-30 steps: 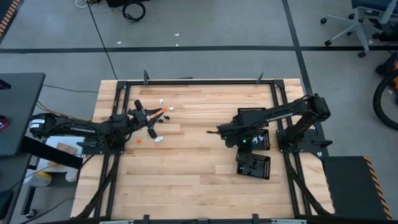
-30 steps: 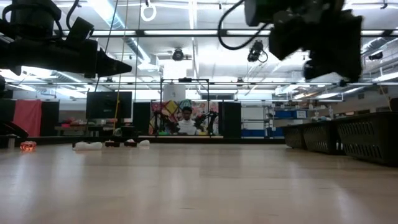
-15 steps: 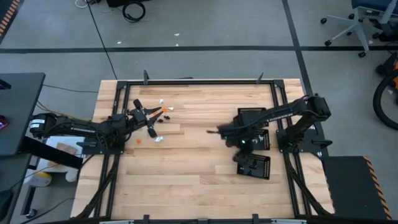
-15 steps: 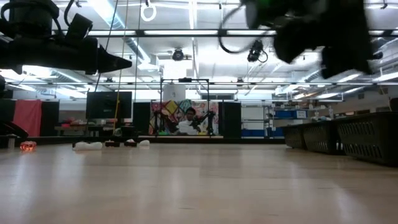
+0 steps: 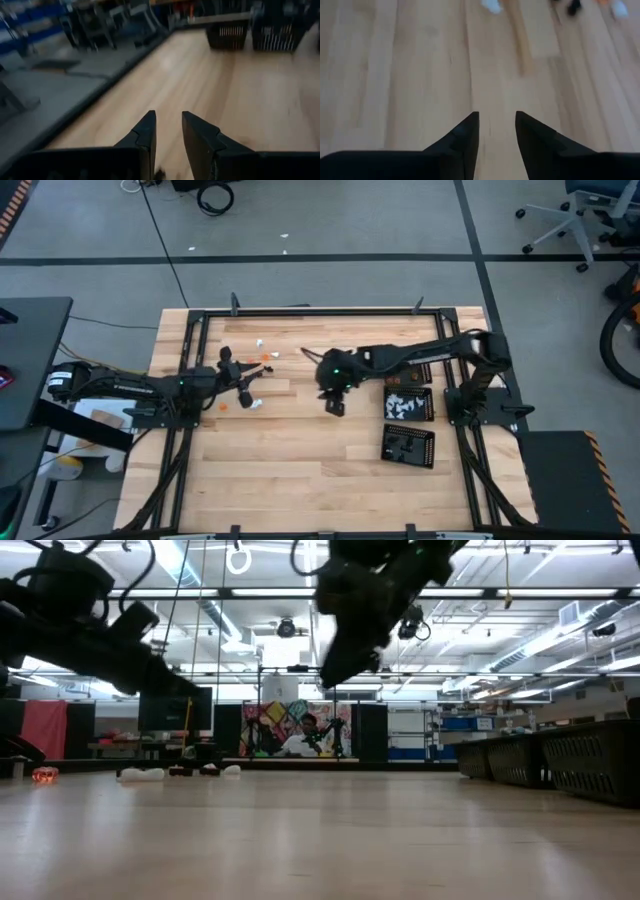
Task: Sort Halloween decoration
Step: Put the orange pumpkin toy into the top black bin
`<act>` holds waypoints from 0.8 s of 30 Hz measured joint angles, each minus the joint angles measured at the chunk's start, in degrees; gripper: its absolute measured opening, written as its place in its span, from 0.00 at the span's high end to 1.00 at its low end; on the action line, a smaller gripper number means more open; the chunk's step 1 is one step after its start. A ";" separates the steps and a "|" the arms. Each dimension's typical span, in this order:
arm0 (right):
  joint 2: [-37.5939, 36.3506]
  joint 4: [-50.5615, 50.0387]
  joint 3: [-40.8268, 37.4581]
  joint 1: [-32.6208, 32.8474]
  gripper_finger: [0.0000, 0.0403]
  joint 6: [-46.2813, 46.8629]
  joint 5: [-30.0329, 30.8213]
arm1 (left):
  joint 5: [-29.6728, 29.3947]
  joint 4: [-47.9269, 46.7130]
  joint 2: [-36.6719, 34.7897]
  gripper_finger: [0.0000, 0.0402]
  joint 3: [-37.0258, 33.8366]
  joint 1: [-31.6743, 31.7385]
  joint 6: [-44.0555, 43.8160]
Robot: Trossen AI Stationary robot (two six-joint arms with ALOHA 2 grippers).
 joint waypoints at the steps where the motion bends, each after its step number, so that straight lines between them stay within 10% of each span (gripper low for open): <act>1: 1.35 2.65 0.00 0.00 0.67 -1.93 -0.13 | 0.00 -1.51 0.01 0.79 0.00 0.09 -1.04; 16: 16.29 35.55 -3.46 -6.07 0.67 -12.59 -11.93 | 0.01 -31.33 2.42 0.56 10.41 4.80 -15.27; 24: 16.30 47.77 -8.17 -6.64 0.67 -15.00 -11.63 | -0.02 -26.03 12.07 0.56 11.47 12.00 -16.31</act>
